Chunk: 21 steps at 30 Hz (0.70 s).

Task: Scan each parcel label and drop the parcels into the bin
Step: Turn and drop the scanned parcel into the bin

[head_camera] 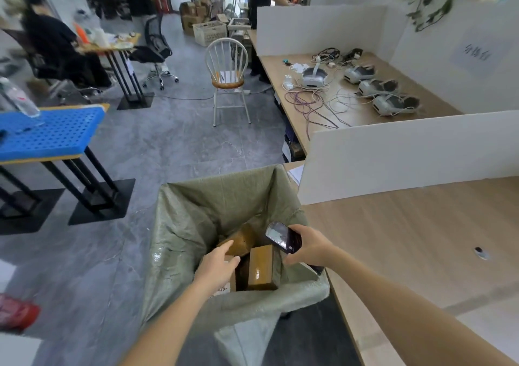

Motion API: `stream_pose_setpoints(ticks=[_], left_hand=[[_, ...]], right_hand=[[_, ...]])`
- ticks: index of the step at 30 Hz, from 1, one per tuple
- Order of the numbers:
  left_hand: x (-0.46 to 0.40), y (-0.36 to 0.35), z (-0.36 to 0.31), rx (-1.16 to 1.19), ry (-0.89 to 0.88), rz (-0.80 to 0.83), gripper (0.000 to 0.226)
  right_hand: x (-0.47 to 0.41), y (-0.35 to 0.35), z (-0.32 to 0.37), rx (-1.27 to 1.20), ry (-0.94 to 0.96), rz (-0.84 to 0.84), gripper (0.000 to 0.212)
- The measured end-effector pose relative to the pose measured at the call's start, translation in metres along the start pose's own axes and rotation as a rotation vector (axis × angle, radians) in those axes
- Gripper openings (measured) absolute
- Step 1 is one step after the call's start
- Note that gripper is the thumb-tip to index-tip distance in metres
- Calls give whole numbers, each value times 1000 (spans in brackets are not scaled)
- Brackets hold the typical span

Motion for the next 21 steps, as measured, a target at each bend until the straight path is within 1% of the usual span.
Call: stream_pose_setpoints(ticks=[7, 11, 13, 17, 21], left_hand=[[86, 15, -36, -77, -163, -139, 60], [136, 20, -64, -147, -275, -224, 61], [153, 23, -77, -181, -323, -263, 61], [201, 24, -102, -250, -442, -327, 63], [244, 26, -116, -271, -539, -335, 65]], right_hand=[[72, 52, 22, 61, 87, -111, 66], [124, 85, 40, 95, 134, -194, 49], [144, 99, 49, 124, 146, -227, 44], [204, 125, 68, 201, 121, -336, 50], [270, 136, 90, 256, 63, -428, 50]])
Point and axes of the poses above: each hand's wrist, its own x-axis away from the middle knuckle, its own y-axis out of the back of the hand, z = x × y, the point moved 2 cm from there along -x, towards the middle knuckle, and after that the axes turned 15 degrees about y, right-handed, at the moved point
